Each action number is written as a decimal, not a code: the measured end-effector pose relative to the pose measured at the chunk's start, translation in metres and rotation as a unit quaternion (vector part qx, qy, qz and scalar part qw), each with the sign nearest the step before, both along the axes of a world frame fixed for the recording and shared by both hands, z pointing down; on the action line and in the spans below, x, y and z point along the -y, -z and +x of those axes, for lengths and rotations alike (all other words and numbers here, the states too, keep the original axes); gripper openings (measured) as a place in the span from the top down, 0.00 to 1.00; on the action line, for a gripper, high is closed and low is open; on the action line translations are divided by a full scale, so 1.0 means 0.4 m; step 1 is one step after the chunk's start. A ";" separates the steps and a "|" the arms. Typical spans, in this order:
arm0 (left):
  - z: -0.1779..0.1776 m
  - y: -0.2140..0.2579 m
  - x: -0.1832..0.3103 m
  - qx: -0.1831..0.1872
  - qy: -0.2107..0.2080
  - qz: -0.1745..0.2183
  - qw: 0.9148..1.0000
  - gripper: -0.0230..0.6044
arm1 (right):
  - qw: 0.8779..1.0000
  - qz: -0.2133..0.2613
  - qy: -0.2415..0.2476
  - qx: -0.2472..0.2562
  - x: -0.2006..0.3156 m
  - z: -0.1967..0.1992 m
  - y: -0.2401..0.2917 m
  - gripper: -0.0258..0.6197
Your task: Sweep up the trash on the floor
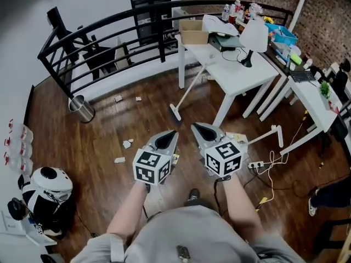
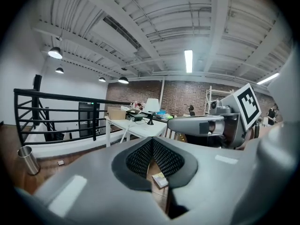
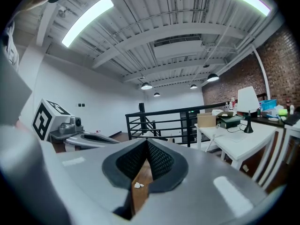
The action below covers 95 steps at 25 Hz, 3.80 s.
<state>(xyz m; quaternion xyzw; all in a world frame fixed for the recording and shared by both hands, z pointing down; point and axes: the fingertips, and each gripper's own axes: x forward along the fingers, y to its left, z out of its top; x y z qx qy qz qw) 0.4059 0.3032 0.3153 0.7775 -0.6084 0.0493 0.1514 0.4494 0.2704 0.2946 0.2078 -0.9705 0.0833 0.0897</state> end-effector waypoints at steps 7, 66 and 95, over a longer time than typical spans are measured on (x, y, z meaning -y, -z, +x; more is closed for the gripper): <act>-0.013 0.005 0.187 0.015 0.026 -0.009 1.000 0.95 | 0.999 -0.011 0.029 0.015 0.207 0.001 -0.006 0.96; -0.222 -0.360 1.298 -0.002 0.086 -0.119 0.989 0.95 | 0.979 -0.131 -0.014 -0.154 1.580 -0.222 -0.520 0.62; -0.352 -0.394 0.959 -0.026 0.167 -0.131 0.977 0.95 | 0.974 -0.042 0.167 -0.148 1.141 -0.446 -0.336 0.82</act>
